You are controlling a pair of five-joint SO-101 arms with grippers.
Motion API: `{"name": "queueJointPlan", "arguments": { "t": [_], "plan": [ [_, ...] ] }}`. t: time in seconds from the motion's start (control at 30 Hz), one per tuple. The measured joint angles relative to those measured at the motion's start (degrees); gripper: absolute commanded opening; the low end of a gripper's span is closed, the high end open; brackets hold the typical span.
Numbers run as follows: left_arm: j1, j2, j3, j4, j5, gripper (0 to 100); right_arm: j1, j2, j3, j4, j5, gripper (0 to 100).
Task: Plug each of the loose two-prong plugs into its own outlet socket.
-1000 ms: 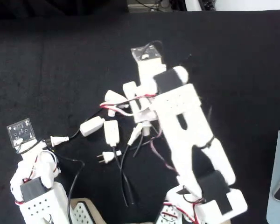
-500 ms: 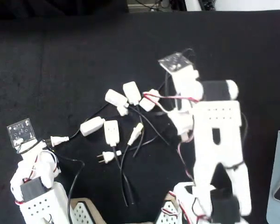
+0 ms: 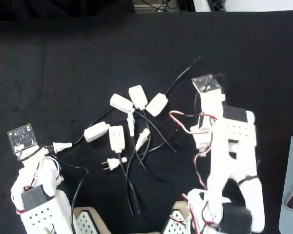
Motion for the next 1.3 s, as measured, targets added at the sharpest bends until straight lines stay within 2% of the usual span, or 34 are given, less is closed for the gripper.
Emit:
{"name": "queueJointPlan", "arguments": {
  "t": [0.17,0.33,0.83,0.93,1.03,1.3],
  "plan": [
    [0.0,0.0,0.0,0.0,0.0,8,-0.26,7.56,0.09,-2.81,0.0,1.9],
    [0.0,0.0,0.0,0.0,0.0,8,-3.69,13.19,0.0,-3.16,-0.18,1.5],
    [0.0,0.0,0.0,0.0,0.0,8,-10.46,22.59,-5.54,-3.16,-7.65,2.0],
    [0.0,0.0,0.0,0.0,0.0,8,-10.9,24.88,-7.21,-3.16,-8.97,5.5],
    [0.0,0.0,0.0,0.0,0.0,8,-10.99,26.9,-9.32,-1.41,-9.93,8.1],
    [0.0,0.0,0.0,0.0,0.0,8,-10.99,30.24,-14.51,6.77,-10.29,5.4]
  ]
}}
